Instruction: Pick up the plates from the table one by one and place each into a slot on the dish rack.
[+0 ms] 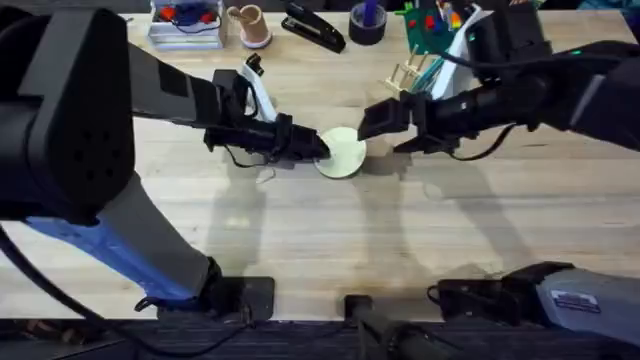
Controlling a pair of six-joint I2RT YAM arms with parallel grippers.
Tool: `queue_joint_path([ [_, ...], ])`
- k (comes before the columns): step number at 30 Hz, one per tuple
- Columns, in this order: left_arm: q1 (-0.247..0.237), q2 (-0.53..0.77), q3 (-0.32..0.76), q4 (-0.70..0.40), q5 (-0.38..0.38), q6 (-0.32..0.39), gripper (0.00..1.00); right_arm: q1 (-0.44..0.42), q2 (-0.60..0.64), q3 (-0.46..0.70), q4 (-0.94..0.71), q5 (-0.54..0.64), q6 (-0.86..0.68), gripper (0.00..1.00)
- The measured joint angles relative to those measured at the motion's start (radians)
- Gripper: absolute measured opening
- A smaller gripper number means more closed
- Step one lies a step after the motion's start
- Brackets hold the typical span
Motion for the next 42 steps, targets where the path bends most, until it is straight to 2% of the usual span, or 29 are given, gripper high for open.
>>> queue_joint_path([
  [14,0.0,0.0,0.0,0.0,0.0,0.0,0.041,0.076,0.185,-0.006,0.164,-0.001,0.09,0.994],
  [20,0.0,0.0,0.0,0.0,0.0,0.0,0.041,0.089,0.211,-0.006,0.207,0.0,0.135,0.987],
  [22,0.0,0.0,0.0,0.0,0.0,0.0,0.041,0.095,0.215,-0.007,0.228,0.0,0.143,0.951],
  [32,0.0,0.0,0.0,0.0,0.0,0.0,0.041,0.134,0.241,-0.007,0.272,-0.003,0.183,0.577],
  [37,0.0,0.0,0.0,0.0,-0.001,-0.001,0.041,0.133,0.258,-0.007,0.273,0.0,0.188,0.324],
  [40,0.0,0.0,0.0,0.0,-0.001,-0.001,0.041,0.132,0.259,-0.007,0.274,-0.014,0.194,0.069],
  [42,0.001,0.0,0.001,0.0,0.001,0.0,0.041,0.129,0.254,-0.007,0.28,-0.027,0.195,0.04],
])
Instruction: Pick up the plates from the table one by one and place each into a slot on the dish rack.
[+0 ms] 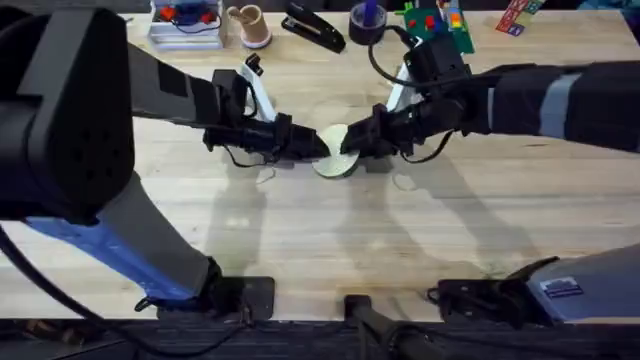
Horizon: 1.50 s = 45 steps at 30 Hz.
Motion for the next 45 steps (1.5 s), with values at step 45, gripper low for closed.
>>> queue_joint_path([
  [45,-0.004,-0.619,0.076,-0.422,-0.624,0.06,0.041,0.006,-0.295,0.358,-0.739,0.473,-0.053,0.031],
])
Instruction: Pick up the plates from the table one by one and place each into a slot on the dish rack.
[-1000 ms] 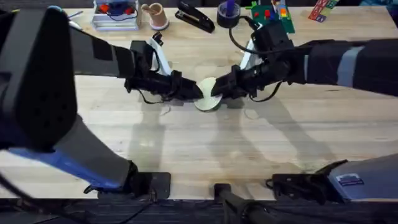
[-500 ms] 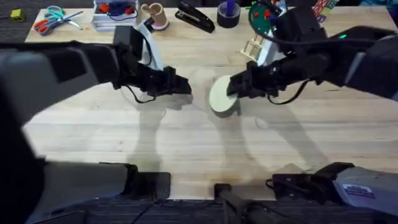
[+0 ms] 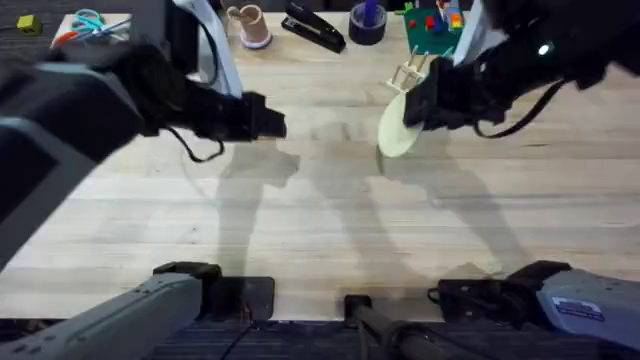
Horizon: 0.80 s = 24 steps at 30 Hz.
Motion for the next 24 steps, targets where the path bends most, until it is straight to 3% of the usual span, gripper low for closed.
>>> queue_joint_path([
  [10,0.0,-0.049,0.269,-0.192,-0.153,0.117,0.041,0.0,-0.001,0.211,-0.177,0.169,-0.005,0.03],
  [19,0.0,-0.048,0.43,-0.29,-0.21,0.226,0.08,0.0,-0.001,0.397,-0.285,0.309,0.033,0.03],
  [21,0.0,-0.048,0.444,-0.292,-0.223,0.241,0.128,0.0,0.0,0.433,-0.303,0.347,0.046,0.03],
  [24,0.0,-0.049,0.447,-0.295,-0.238,0.255,0.276,-0.004,0.008,0.489,-0.36,0.391,0.057,0.03],
])
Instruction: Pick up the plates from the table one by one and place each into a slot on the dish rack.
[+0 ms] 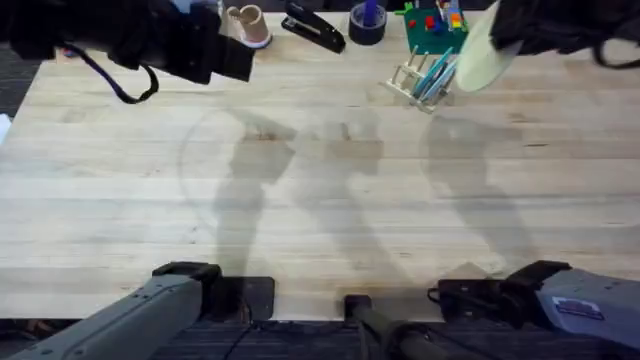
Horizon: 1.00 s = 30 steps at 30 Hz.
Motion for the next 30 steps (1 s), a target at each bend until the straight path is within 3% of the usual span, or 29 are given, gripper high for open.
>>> queue_joint_path([
  [1,0.0,0.0,0.0,-0.001,-0.004,0.008,0.381,-0.004,0.008,0.024,-0.022,0.009,0.001,0.03],
  [4,0.0,0.0,0.0,-0.002,-0.005,0.013,0.849,-0.026,0.045,0.097,-0.075,0.03,0.004,0.03],
  [5,0.0,0.0,0.0,-0.002,-0.005,0.013,0.957,-0.035,0.061,0.121,-0.088,0.034,0.005,0.03],
  [6,0.0,0.0,0.0,-0.002,-0.006,0.015,0.984,-0.043,0.077,0.141,-0.099,0.038,0.005,0.03],
  [22,0.0,0.0,0.0,-0.002,-0.008,0.019,0.995,-0.081,0.295,0.378,-0.131,0.053,0.124,0.03],
  [30,0.0,0.0,0.0,-0.001,-0.008,0.018,0.995,-0.092,0.348,0.4,-0.133,0.053,0.186,0.03],
])
